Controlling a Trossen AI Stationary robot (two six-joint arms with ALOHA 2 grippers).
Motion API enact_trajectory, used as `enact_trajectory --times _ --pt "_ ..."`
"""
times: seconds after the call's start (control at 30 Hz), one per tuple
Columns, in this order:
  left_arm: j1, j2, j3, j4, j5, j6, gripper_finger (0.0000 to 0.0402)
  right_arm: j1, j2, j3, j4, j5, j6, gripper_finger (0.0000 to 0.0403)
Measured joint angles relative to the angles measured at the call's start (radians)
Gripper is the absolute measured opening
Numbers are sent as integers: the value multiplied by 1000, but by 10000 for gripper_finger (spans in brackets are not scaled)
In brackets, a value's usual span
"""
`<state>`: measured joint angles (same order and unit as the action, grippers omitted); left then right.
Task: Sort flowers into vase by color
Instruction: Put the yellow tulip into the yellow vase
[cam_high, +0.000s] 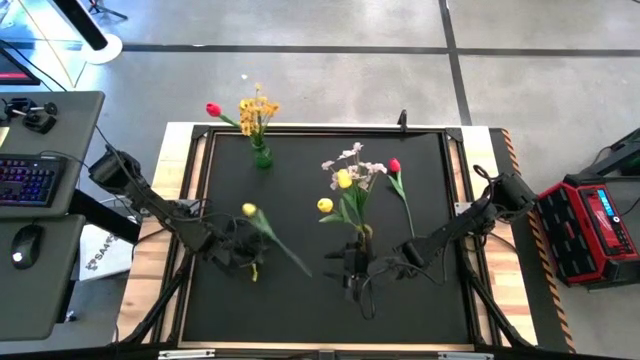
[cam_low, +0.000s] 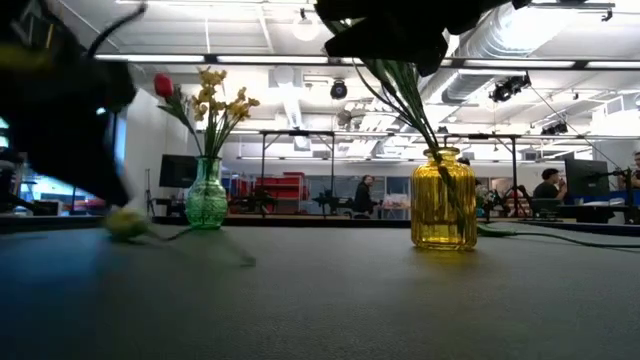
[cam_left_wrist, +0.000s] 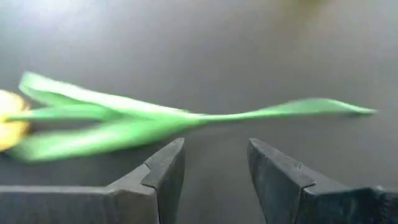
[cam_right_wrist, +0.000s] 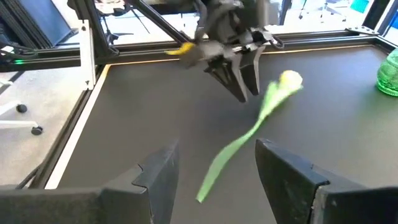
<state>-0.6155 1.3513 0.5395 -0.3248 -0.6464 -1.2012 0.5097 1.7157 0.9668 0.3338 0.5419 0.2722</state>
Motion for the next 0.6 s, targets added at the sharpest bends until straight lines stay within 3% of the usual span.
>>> enact_trajectory --times 0.13,0.23,0.37,0.43,0.5,0.6 --pt "47 -5 0 136 22 222 160 -6 0 0 0 0 8 199" --pt "78 -10 0 112 95 287 160 -6 0 0 -1 0 8 199" --pt "116 -9 0 61 92 394 160 -6 0 0 -1 0 8 199" --pt "146 -8 0 57 42 345 160 -6 0 0 -1 0 8 199" --pt "195 -8 0 64 4 200 160 -6 0 0 0 0 8 199" --pt "267 -4 0 66 40 35 160 -7 0 0 -1 4 8 199"
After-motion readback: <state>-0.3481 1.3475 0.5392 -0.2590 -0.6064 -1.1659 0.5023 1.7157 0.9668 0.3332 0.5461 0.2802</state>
